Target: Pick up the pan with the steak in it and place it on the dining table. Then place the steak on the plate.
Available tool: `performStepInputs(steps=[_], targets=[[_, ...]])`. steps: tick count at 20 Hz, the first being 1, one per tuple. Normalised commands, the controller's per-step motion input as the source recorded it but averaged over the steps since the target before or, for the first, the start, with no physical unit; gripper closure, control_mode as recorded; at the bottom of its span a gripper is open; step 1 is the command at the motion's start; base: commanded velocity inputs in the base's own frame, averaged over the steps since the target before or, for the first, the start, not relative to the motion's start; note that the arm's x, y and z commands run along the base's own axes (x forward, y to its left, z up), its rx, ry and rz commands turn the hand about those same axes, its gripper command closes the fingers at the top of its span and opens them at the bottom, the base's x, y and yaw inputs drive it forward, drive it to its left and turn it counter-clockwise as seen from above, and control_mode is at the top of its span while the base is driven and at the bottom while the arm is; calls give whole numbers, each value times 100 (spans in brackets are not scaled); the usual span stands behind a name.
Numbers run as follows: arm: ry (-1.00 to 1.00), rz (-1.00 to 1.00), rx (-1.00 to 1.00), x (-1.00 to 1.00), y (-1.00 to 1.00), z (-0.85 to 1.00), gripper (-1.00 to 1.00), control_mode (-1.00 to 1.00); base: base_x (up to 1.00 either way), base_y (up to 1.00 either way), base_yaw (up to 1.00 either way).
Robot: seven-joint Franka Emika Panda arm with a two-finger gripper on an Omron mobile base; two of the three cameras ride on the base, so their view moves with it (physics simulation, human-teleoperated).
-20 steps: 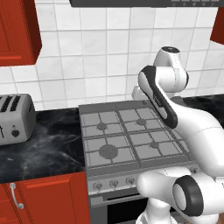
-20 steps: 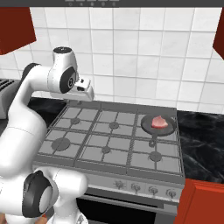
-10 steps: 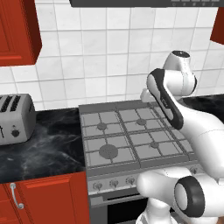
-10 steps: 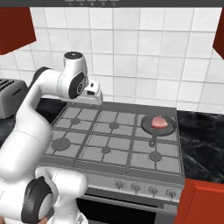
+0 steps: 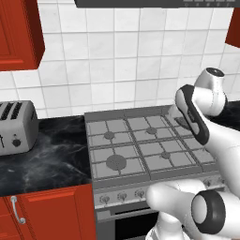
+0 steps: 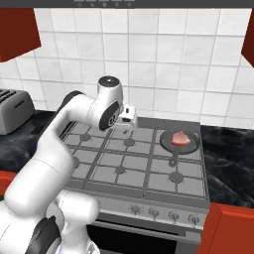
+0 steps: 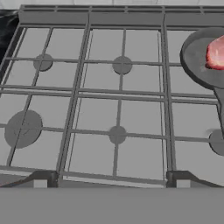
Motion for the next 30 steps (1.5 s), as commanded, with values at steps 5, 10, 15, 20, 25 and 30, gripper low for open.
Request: performStepInputs(steps=[5,10,15,20,25,30], targets=[[-3,0,1,12,-92,-44,-100,-100,0,0,0],[0,0,0,28,-92,-47,-100,-100,0,0,0],[0,0,0,39,-94,-47,-100,-100,0,0,0],[0,0,0,46,-85,-45,-100,-100,0,0,0],[0,0,0,65,-49,-37,-100,-100,0,0,0],[0,0,-2,49,-17,-32,-100,-100,0,0,0]])
